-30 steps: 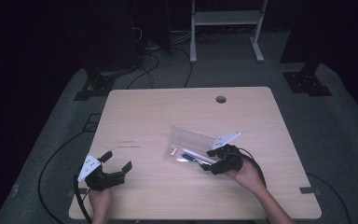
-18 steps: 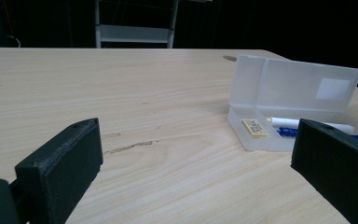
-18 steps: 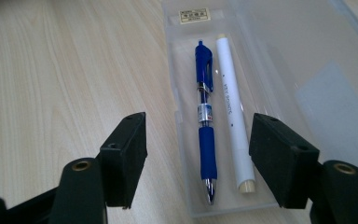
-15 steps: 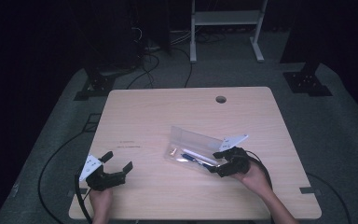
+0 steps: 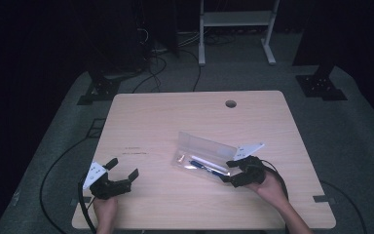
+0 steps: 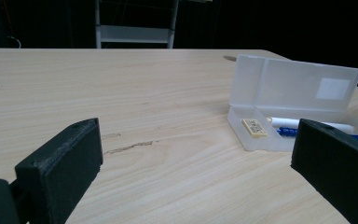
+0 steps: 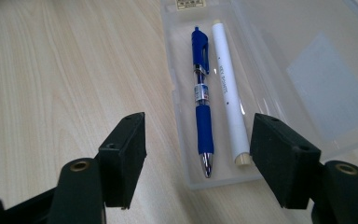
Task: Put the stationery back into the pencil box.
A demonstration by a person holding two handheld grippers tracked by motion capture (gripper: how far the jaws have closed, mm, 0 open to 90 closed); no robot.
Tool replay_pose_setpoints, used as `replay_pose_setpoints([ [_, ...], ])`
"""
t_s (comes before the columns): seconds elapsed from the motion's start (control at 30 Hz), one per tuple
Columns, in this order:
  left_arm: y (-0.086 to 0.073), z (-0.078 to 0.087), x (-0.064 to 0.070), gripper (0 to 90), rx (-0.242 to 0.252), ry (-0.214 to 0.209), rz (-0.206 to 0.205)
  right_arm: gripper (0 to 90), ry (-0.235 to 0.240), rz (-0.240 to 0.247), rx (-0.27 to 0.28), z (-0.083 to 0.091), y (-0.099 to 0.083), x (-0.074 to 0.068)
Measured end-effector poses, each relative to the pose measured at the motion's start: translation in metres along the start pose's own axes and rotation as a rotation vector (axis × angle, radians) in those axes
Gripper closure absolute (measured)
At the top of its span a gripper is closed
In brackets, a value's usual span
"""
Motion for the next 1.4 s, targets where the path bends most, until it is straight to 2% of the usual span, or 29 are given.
replay_pose_setpoints([
  [1.4, -0.001, 0.0, 0.001, 1.1, -0.005, 0.003, -0.008, 31.6, -0.065, -0.088, -0.012, 0.034, -0.045, 0.02],
])
Point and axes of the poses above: each handheld gripper's, and its own axes: z roughly backward along the jaws, y roughly out of its top, x roughly to its right, the point moved 9 cm from there along -z, roughly forward along the jaws, and after that the axes turned 12 degrees about x, right-handed, at the moved point
